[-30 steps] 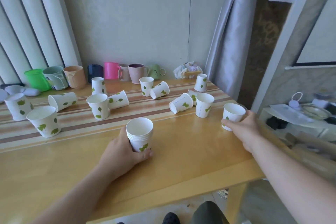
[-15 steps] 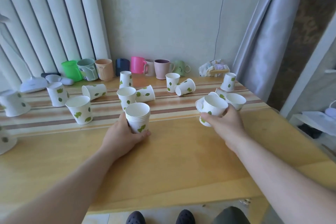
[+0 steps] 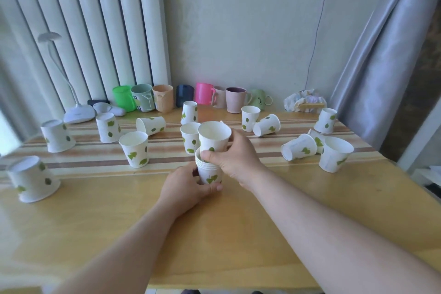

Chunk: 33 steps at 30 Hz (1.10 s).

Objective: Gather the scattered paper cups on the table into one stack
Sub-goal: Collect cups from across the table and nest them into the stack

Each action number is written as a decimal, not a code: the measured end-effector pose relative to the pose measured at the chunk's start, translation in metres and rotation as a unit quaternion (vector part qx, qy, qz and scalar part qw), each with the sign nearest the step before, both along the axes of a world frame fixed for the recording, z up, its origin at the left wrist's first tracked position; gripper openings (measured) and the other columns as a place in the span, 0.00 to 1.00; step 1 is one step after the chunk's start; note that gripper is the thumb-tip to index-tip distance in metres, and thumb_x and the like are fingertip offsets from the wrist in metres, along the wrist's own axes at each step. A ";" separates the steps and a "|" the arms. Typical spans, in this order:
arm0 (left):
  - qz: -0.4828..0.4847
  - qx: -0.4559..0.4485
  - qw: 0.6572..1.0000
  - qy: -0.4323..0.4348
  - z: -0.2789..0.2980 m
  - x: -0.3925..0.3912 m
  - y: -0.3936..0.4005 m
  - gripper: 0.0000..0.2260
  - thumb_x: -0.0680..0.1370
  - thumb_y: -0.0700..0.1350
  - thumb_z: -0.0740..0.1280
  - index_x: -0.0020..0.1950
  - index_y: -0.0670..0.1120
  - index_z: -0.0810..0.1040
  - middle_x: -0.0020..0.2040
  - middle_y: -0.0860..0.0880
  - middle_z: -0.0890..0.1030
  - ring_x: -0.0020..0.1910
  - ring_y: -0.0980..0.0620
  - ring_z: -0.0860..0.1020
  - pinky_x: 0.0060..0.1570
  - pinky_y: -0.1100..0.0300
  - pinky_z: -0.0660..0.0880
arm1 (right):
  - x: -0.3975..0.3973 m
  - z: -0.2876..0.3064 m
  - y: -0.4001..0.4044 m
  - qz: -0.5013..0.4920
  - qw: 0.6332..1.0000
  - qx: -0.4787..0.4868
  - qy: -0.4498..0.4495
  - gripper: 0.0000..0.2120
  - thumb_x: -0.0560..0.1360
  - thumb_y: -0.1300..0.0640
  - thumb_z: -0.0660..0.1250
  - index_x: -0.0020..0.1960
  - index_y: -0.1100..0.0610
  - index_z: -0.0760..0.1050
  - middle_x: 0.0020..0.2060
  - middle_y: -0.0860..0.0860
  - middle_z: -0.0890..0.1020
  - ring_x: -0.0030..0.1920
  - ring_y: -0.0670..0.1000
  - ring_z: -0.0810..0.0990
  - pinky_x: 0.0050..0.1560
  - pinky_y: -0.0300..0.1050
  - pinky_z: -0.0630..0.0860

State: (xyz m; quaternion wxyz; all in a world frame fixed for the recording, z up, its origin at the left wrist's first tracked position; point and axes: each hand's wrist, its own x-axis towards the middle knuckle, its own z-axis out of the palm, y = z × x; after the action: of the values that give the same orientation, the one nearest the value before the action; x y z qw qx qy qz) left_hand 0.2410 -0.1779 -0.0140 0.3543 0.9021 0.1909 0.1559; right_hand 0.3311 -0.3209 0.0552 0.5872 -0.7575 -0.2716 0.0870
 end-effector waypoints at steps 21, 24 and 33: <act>0.001 0.039 0.999 0.014 -0.008 0.006 0.006 0.24 0.65 0.71 0.80 0.52 0.59 0.81 0.44 0.63 0.84 0.47 0.60 0.78 0.41 0.57 0.73 | 0.125 -0.076 -0.298 -0.320 0.903 -0.276 -0.077 0.20 0.72 0.48 0.81 0.60 0.46 0.80 0.54 0.51 0.83 0.54 0.54 0.82 0.54 0.51 0.76; 0.001 0.037 0.999 0.010 -0.008 0.007 0.006 0.23 0.64 0.71 0.80 0.50 0.60 0.81 0.43 0.64 0.83 0.47 0.61 0.78 0.40 0.58 0.72 | 0.140 -0.072 -0.286 -0.345 0.915 -0.209 -0.027 0.45 0.66 0.41 0.85 0.78 0.45 0.67 0.62 0.50 0.79 0.60 0.55 0.80 0.58 0.55 0.79; -0.001 0.022 1.000 0.009 -0.009 0.009 0.006 0.22 0.63 0.71 0.81 0.48 0.61 0.81 0.39 0.70 0.84 0.44 0.60 0.81 0.40 0.57 0.73 | 0.156 -0.074 -0.205 -0.374 0.926 0.007 0.045 0.34 0.67 0.48 0.83 0.69 0.42 0.72 0.57 0.39 0.82 0.58 0.51 0.83 0.52 0.45 0.76</act>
State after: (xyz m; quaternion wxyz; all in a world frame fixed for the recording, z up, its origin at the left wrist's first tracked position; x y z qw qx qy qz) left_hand 0.2499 -0.1719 -0.0229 0.3325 0.9112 0.1898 0.1522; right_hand 0.4872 -0.5262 -0.0183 0.5938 -0.7954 0.0579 -0.1065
